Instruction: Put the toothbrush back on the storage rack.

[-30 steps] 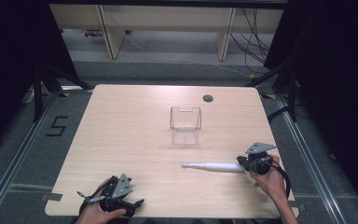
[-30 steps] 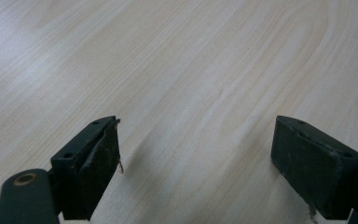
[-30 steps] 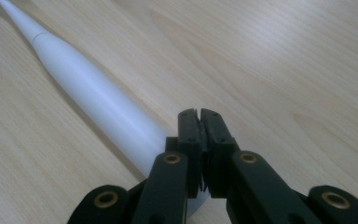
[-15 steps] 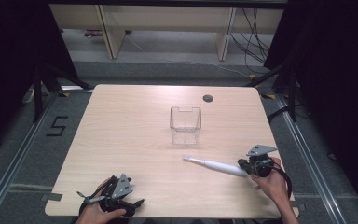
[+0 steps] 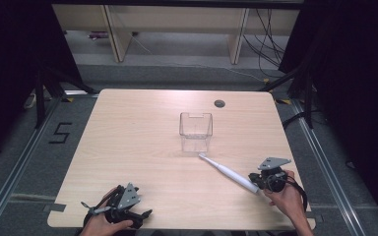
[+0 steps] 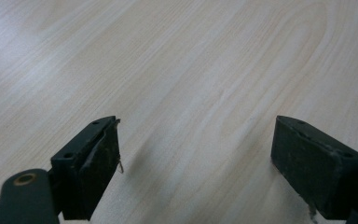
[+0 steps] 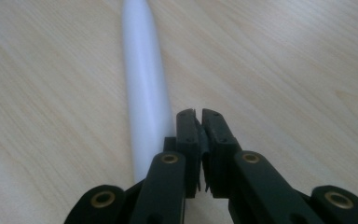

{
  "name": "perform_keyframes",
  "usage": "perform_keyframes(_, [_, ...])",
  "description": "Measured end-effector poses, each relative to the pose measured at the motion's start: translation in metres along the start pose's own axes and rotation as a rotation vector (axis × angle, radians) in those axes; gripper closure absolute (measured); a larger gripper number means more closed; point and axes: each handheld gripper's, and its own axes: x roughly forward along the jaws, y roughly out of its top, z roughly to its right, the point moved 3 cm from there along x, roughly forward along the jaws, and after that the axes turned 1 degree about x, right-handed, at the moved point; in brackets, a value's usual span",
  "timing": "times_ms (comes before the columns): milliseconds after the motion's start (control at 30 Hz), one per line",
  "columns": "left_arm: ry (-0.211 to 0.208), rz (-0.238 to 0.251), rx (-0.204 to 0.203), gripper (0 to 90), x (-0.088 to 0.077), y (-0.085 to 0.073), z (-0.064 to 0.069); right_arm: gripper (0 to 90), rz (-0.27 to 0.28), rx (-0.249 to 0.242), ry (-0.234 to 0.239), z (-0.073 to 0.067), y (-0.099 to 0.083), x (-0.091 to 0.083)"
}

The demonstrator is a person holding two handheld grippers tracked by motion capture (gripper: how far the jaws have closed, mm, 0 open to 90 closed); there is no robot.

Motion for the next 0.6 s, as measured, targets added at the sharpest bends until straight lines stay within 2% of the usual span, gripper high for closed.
perform_keyframes(33, [0.0, 0.0, 0.0, 15.1, 0.0, 0.0, 0.0, 86.3, -0.029, 0.004, 0.018, -0.002, -0.001, -0.002])
perform_keyframes(67, [-0.001, 0.002, -0.002, 15.1, 0.0, 0.0, 0.0, 86.3, 0.006, -0.008, 0.01, -0.002, 0.0, 0.0])
perform_keyframes(100, [-0.001, 0.002, -0.002, 15.1, 0.0, 0.0, 0.0, 86.3, -0.018, 0.036, 0.018, -0.007, -0.002, -0.002])
perform_keyframes(133, [-0.009, -0.008, 0.01, 15.1, -0.001, 0.0, 0.0, 86.3, -0.01, -0.004, 0.017, -0.005, -0.001, -0.003])
perform_keyframes(233, [-0.007, -0.003, 0.004, 15.1, -0.001, 0.0, 0.0, 86.2, -0.015, 0.009, 0.019, -0.009, -0.001, -0.004])
perform_keyframes(267, [-0.009, -0.009, 0.011, 15.1, -0.001, 0.0, 0.0, 86.1, -0.012, -0.01, 0.03, -0.011, -0.001, -0.004])
perform_keyframes(367, [-0.009, -0.006, 0.007, 15.1, -0.001, 0.0, 0.0, 86.1, -0.024, -0.023, 0.038, -0.013, 0.0, -0.004])
perform_keyframes(400, [-0.009, -0.006, 0.008, 15.1, -0.001, 0.0, 0.0, 86.1, -0.035, -0.001, 0.039, -0.016, -0.001, -0.005])
perform_keyframes(433, [-0.009, -0.008, 0.009, 15.1, -0.001, 0.0, 0.0, 86.1, -0.016, -0.013, 0.039, -0.016, 0.0, -0.004])
perform_keyframes(467, [-0.008, -0.006, 0.007, 15.1, -0.001, 0.0, 0.0, 86.0, -0.03, 0.006, 0.042, -0.021, 0.0, -0.005])
perform_keyframes(533, [-0.008, -0.006, 0.007, 15.1, -0.001, 0.0, 0.0, 85.9, -0.018, -0.03, 0.042, -0.021, 0.001, -0.005])
perform_keyframes(567, [-0.008, -0.006, 0.007, 15.1, -0.001, 0.0, 0.0, 85.8, -0.027, -0.015, 0.046, -0.023, 0.001, -0.006])
perform_keyframes(600, [-0.008, -0.007, 0.007, 15.1, -0.001, 0.0, 0.0, 85.7, -0.024, -0.026, 0.046, -0.024, 0.001, -0.006])
